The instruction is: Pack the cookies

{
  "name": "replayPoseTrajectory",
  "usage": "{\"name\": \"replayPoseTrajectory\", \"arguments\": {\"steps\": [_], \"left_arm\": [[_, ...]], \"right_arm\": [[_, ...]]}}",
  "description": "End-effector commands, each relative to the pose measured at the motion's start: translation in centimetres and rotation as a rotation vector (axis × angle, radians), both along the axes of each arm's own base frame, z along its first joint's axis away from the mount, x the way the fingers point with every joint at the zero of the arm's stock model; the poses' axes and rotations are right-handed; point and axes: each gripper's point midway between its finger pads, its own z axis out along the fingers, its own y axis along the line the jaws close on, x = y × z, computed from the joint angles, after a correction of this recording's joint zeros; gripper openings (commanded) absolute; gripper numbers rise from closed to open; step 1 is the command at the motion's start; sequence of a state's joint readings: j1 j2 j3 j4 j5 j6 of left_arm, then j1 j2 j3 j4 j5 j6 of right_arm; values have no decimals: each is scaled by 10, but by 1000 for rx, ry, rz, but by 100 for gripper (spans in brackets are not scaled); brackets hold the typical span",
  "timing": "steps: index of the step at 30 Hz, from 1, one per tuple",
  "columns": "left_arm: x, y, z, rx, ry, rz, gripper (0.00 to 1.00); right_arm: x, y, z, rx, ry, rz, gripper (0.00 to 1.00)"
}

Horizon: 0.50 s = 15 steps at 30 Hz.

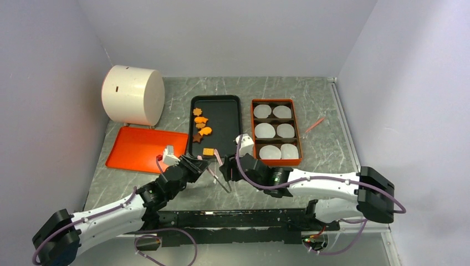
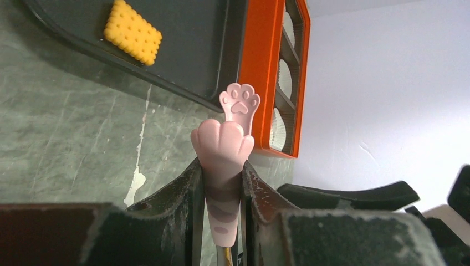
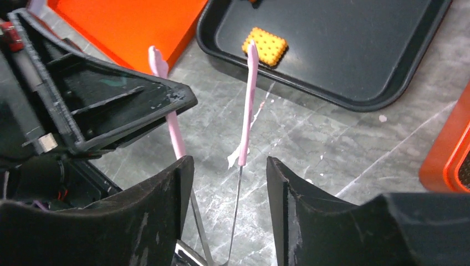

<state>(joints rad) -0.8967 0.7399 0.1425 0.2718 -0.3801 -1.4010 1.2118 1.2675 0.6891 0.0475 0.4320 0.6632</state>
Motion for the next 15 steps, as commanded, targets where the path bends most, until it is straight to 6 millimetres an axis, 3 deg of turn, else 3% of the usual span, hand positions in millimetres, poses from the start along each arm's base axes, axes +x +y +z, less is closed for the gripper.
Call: {"name": "replayPoseTrajectory", "arguments": {"steps": [1,7,15], "left_arm": [[7,1,23,-100,23,66,5],[8,-1,33,-152,46,81,5],[9,-1,40,-176,87,107,5]], "right_arm": [[-4,7,28,46,-92,94,59],[-8,9,19,-18,-86,146,73],[-16,22,1,-77,-48,210,76]]}}
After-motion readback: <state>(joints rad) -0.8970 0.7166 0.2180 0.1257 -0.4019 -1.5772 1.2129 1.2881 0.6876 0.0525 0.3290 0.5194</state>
